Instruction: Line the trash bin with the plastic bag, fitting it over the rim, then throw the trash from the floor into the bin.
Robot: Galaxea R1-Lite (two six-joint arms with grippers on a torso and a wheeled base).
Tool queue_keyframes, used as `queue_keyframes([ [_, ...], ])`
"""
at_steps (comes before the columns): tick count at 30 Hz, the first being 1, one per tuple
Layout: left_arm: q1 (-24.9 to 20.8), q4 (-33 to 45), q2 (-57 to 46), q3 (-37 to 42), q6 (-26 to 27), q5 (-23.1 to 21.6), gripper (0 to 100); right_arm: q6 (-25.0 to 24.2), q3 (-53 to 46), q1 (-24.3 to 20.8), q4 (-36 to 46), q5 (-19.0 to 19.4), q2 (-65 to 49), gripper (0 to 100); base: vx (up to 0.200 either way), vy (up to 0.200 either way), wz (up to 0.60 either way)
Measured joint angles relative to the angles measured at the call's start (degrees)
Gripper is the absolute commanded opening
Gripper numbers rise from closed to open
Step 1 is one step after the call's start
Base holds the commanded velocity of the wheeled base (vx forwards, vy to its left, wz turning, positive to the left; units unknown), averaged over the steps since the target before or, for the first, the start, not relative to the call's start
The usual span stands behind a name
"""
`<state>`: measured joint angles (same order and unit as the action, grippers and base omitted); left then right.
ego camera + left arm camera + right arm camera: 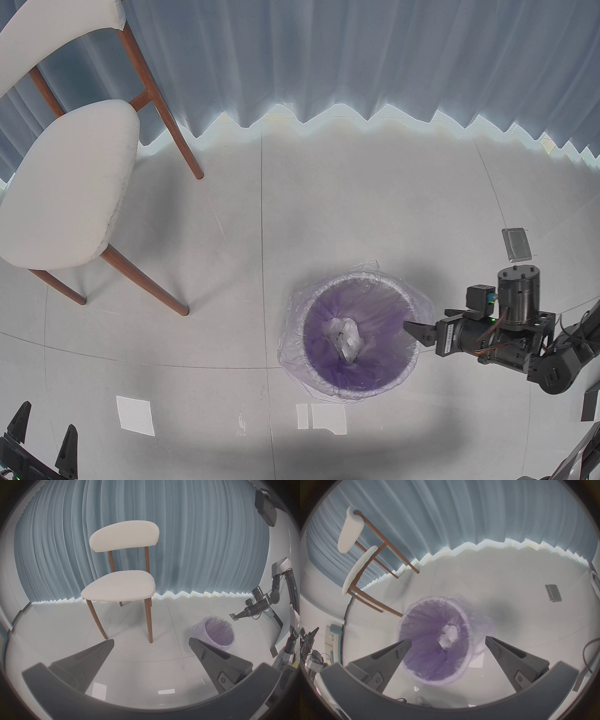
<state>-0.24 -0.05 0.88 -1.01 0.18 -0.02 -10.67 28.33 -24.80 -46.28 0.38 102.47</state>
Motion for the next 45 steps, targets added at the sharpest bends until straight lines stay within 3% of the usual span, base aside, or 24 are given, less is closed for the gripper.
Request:
queue_keyframes([
  [19,-0.02,-0.02,0.05,0.00,-0.09,0.10,100,3.43,-14.25,10.36,0.22,-0.13,-20.42,100,0.000,0.000,0.00],
  [45,-0.02,-0.02,0.05,0.00,-0.16,0.10,100,4.51,-27.10,15.93,2.65,-1.41,-40.92,100,0.000,0.000,0.00],
])
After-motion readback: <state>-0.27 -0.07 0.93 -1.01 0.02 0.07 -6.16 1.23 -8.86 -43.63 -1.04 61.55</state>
